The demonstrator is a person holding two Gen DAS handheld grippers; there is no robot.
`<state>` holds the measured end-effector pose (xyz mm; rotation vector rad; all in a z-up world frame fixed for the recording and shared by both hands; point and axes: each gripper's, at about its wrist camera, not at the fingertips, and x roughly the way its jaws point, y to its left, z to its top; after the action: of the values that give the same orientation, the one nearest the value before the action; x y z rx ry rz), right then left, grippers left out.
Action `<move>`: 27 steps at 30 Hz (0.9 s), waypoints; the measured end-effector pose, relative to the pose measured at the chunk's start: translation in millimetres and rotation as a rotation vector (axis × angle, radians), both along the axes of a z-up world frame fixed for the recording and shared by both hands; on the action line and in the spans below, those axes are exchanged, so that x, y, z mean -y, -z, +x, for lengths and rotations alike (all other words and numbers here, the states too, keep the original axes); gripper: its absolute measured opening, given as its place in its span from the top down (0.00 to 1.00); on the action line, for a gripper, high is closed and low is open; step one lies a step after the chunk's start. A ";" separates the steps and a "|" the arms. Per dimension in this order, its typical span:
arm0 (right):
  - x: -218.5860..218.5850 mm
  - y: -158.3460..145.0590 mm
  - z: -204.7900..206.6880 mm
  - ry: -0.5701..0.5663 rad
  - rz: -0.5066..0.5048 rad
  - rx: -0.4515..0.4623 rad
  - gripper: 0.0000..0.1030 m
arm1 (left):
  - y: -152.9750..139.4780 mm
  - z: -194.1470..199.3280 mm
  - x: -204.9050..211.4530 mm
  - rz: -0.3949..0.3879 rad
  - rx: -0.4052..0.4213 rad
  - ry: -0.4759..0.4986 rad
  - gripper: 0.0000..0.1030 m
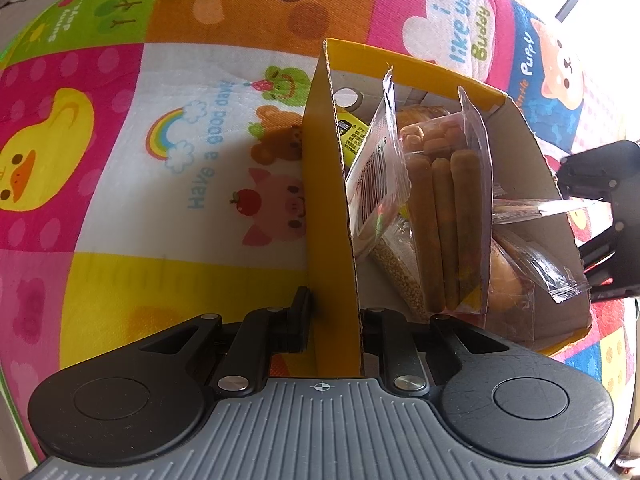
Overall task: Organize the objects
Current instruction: 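Carry the lollipop over the box and release it with the right tool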
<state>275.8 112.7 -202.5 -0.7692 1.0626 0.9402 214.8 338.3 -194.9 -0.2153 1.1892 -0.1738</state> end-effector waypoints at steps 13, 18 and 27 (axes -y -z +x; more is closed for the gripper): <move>60.1 -40.7 -73.3 0.217 0.055 -0.168 0.57 | -1.5 1.6 3.0 0.014 0.004 0.020 0.80; 61.1 -85.5 -112.9 0.293 0.124 -0.239 0.57 | -1.6 2.1 4.0 0.014 0.002 0.023 0.80; 40.3 -150.6 -126.6 0.484 0.256 -0.223 0.57 | 0.3 1.9 -0.2 -0.007 0.005 0.026 0.80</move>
<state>149.2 72.4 -51.9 -0.1797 1.2219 0.7316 216.7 338.4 -195.2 -0.2053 1.1872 -0.2014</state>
